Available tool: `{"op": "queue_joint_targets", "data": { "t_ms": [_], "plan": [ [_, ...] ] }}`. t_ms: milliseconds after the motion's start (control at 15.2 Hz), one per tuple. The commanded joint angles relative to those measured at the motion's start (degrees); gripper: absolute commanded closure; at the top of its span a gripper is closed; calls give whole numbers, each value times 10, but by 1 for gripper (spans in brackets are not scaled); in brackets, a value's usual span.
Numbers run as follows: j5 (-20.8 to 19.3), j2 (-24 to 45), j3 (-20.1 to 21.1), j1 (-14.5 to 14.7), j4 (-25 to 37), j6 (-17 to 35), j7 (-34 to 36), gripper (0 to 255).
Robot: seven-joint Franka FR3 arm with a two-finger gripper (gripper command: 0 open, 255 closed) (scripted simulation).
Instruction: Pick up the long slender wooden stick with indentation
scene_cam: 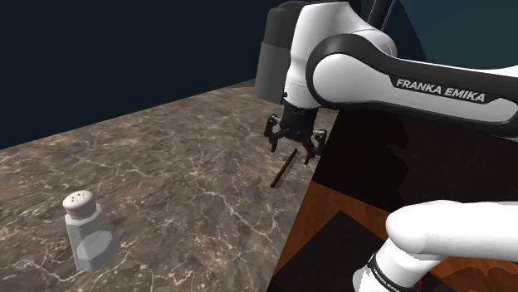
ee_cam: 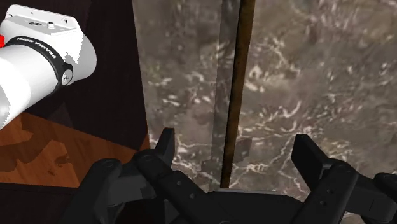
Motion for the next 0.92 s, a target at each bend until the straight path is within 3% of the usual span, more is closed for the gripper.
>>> {"op": "queue_joint_targets", "data": {
  "t_ms": [0, 264, 330, 858],
  "plan": [
    [5, -2, 7, 1, -15, 14, 3, 0],
    [9, -4, 11, 3, -27, 25, 4, 0],
    [8, -3, 11, 3, -26, 24, 4, 255],
    [10, -5, 13, 4, -26, 24, 6, 255]
  ]
}}
